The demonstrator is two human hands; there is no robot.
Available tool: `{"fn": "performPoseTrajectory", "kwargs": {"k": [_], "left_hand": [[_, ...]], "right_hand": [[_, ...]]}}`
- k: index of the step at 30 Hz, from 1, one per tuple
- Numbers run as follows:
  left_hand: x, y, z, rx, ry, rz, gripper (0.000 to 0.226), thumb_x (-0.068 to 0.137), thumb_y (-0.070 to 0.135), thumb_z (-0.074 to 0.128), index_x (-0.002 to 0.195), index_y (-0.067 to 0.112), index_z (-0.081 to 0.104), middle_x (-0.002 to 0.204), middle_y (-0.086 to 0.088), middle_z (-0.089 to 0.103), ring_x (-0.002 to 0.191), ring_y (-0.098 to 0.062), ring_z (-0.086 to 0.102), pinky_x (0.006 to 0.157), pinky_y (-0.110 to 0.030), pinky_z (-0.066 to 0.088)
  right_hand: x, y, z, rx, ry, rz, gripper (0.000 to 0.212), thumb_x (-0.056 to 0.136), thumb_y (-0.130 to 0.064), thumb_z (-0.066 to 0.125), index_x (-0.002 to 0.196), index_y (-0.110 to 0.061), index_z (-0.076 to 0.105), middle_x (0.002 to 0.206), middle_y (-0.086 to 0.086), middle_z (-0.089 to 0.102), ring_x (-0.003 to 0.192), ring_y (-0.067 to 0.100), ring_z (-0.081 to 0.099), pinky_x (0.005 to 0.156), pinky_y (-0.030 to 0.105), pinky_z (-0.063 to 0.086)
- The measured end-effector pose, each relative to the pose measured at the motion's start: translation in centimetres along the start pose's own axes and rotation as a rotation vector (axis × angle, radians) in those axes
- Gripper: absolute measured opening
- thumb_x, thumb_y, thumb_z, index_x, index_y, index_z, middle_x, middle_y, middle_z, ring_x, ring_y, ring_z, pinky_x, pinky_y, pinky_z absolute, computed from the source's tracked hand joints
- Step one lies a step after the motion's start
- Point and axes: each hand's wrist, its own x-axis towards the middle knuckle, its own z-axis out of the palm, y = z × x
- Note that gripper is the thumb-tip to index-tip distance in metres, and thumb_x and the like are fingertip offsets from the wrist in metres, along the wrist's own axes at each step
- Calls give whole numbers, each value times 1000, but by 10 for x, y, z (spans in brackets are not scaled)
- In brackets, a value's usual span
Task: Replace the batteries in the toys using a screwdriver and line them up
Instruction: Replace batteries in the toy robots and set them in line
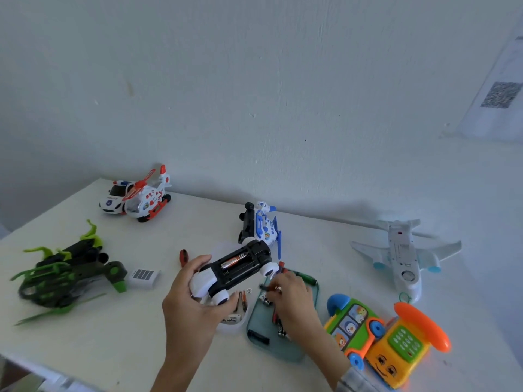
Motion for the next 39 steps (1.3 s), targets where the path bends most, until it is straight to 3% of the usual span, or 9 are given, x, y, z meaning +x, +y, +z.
{"fn": "performPoseTrajectory", "kwargs": {"k": [4,7,11,15,18,21,26,31,39], "left_hand": [[2,-1,7,26,-2,44,68,41,30,83,106,36,62,102,36,60,94,9,59,77,-18,54],[3,-4,12,56,-13,49,70,43,37,83,110,33,63,102,23,63,93,-7,63,77,-34,58],[3,-7,18,104,-58,104,73,47,14,94,112,28,64,102,15,65,96,-9,63,78,-39,58],[2,-5,21,149,-57,176,70,47,20,89,111,29,63,101,16,65,94,-4,61,78,-26,53],[3,1,25,167,-84,220,78,45,4,93,112,27,61,101,13,64,95,3,58,78,-6,42],[2,4,27,210,-102,251,79,43,-5,92,112,17,62,100,11,62,95,9,54,78,-1,37],[-2,8,29,232,-109,278,76,39,-9,90,109,10,64,96,2,64,90,11,52,80,1,34],[-2,11,23,214,-104,306,70,44,6,89,109,11,64,96,2,64,91,9,52,78,0,37],[11,3,4,223,-58,333,73,41,-3,92,107,7,65,100,6,65,91,1,56,89,-6,39]], "right_hand": [[-2,-9,-47,548,248,120,10,91,-8,59,89,-16,64,75,1,67,60,6,54,57,14,43],[-4,-14,-76,839,342,89,12,85,-5,67,83,-17,70,65,-5,66,56,5,55,57,16,46],[-9,-21,-93,1119,337,69,11,85,-2,66,88,-11,72,66,2,68,62,15,61,62,24,49],[-19,-36,-95,1288,355,37,11,78,2,69,88,-2,64,63,9,66,51,19,58,53,25,50],[-25,-47,-91,1277,388,37,12,73,0,73,77,2,62,60,12,65,45,18,52,46,25,47],[-28,-53,-83,1202,402,50,11,73,2,75,72,1,65,57,8,65,43,14,50,45,23,44],[-33,-62,-76,1045,437,54,13,71,-1,80,66,-8,70,59,-2,68,50,3,56,53,13,45],[-33,-66,-69,915,504,68,14,70,-8,82,64,-13,70,65,5,67,54,5,55,54,13,44],[-24,-84,-38,626,655,-113,15,77,-13,78,65,-7,71,63,-4,52,59,6,50,52,8,35]]}}
